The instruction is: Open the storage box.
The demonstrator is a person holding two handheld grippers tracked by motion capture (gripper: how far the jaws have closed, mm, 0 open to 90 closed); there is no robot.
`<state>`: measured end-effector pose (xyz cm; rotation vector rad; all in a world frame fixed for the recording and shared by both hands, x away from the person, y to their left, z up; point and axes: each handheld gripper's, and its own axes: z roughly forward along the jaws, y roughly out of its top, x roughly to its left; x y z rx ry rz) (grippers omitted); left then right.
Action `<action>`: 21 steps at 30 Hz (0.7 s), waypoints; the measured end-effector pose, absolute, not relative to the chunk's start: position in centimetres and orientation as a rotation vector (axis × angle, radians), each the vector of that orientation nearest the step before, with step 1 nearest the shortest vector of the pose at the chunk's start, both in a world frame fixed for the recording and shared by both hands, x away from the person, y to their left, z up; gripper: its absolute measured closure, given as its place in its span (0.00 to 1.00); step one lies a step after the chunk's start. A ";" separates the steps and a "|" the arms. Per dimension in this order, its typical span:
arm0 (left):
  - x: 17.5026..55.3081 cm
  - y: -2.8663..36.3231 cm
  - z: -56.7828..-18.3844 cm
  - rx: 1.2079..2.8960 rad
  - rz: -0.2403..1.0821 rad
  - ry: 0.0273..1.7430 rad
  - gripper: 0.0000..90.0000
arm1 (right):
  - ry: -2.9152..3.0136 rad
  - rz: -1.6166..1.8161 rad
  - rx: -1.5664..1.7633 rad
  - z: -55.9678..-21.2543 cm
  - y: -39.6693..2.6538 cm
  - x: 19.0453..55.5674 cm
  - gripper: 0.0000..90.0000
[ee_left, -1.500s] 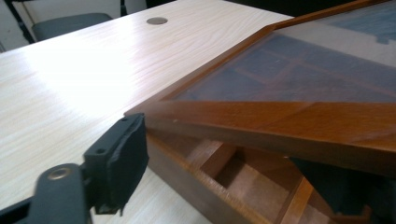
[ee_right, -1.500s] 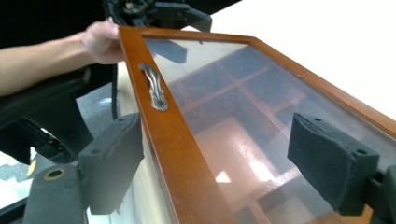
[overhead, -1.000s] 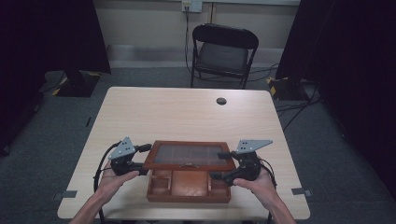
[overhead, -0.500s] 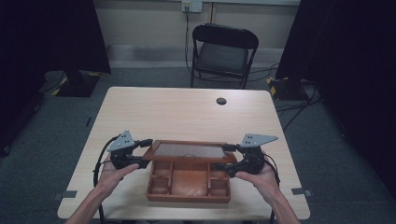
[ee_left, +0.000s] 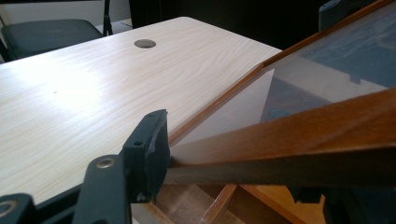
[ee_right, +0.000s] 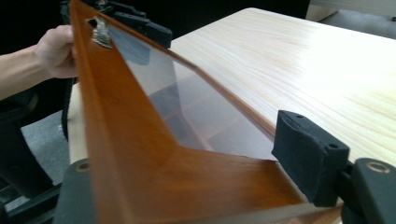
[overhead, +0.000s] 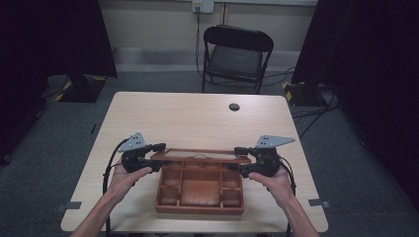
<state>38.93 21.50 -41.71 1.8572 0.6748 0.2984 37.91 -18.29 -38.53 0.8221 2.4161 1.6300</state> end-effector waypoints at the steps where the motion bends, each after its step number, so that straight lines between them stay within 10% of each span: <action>1: 39.0 21.4 -41.8 1.851 0.286 0.684 0.43 | 2.412 1.633 0.828 -38.6 -18.3 38.0 0.34; 21: 40.3 21.6 -41.3 1.833 0.258 0.690 0.48 | 2.342 1.691 0.904 -38.5 -19.2 39.6 0.46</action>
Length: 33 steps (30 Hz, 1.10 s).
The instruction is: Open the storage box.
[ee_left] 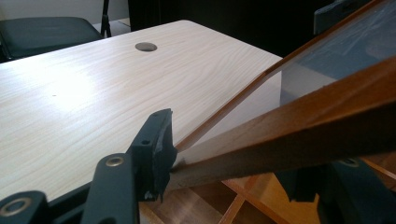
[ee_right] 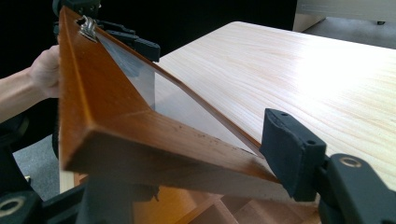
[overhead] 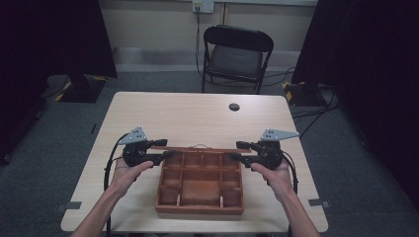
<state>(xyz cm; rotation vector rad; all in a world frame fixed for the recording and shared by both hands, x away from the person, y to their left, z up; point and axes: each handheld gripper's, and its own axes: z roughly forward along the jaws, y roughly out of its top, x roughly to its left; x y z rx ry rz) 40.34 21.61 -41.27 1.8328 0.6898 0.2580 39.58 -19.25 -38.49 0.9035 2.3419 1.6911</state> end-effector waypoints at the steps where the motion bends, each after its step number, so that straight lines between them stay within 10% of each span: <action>1: 40.4 21.7 -41.3 1.831 0.250 0.690 0.48 | 2.342 1.688 0.904 -38.5 -19.2 39.6 0.46; 33: 42.7 21.8 -41.7 1.816 0.246 0.731 0.56 | 2.295 1.673 0.988 -40.0 -18.9 42.8 0.49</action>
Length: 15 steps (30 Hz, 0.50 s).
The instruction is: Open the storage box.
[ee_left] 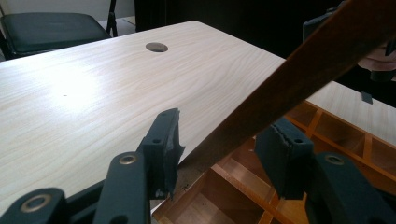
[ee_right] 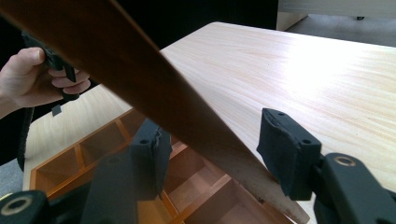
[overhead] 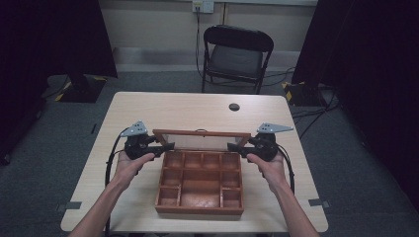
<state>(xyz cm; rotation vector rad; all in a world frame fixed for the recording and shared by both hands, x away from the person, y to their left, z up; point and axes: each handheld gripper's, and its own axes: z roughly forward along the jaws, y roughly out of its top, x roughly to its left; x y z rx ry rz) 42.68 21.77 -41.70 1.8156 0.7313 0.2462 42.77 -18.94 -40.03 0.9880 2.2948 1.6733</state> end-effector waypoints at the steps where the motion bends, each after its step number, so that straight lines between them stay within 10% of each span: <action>1: 42.7 21.8 -41.7 1.814 0.247 0.734 0.56 | 2.293 1.675 0.990 -40.1 -18.9 42.8 0.49; 15: 43.7 21.7 -41.8 1.812 0.281 0.745 0.59 | 2.252 1.671 1.009 -40.8 -18.8 44.1 0.51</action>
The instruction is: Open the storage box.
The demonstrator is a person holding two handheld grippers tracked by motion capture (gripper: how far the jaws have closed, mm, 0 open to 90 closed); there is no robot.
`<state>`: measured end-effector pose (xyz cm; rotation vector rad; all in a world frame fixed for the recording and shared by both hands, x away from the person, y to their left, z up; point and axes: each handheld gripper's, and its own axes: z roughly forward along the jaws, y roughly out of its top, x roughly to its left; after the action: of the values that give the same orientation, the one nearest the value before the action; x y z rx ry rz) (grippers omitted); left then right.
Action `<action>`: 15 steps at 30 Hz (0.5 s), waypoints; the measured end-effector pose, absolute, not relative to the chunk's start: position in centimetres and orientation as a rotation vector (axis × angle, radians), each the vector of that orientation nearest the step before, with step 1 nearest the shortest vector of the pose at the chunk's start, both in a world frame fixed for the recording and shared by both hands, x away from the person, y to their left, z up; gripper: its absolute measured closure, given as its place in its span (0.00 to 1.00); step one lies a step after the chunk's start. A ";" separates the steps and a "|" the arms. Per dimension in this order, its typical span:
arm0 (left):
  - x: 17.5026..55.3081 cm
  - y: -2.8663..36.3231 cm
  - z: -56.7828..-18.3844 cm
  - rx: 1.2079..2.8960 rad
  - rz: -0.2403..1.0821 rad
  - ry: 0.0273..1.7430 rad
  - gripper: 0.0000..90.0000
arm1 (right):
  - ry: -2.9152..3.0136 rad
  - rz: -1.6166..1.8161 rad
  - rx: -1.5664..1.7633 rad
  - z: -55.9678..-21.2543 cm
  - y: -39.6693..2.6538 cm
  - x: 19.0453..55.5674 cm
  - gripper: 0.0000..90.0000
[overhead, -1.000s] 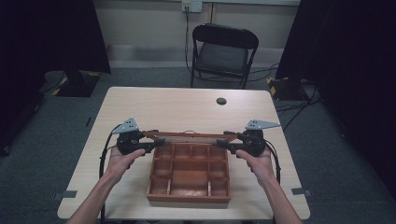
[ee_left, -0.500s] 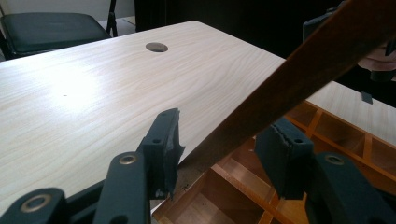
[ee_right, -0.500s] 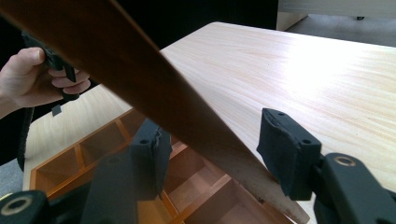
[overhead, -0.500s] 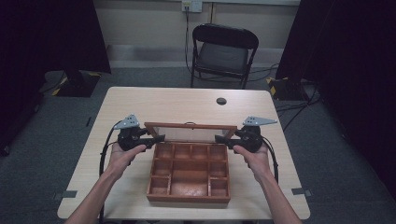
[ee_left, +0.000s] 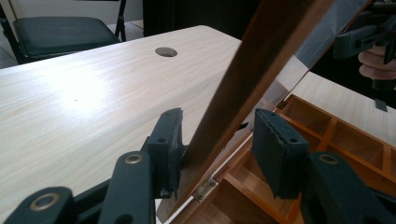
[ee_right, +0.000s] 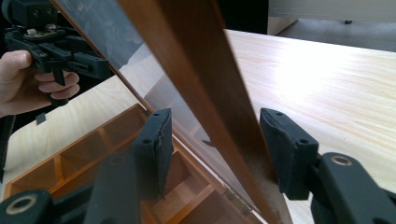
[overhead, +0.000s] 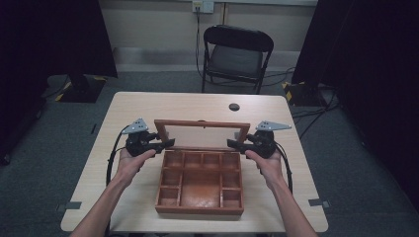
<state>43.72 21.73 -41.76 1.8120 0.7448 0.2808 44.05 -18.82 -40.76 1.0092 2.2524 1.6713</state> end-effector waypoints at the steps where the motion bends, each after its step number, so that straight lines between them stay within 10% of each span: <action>1: 43.8 21.7 -41.8 1.811 0.282 0.745 0.59 | 2.250 1.671 1.013 -40.9 -18.8 44.2 0.51; 15: 44.6 21.6 -42.4 1.797 0.288 0.765 0.61 | 2.245 1.655 1.045 -41.9 -18.6 45.3 0.53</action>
<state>44.58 21.63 -42.37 1.7972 0.7653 0.2877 45.31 -18.58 -41.91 1.0447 2.2453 1.6550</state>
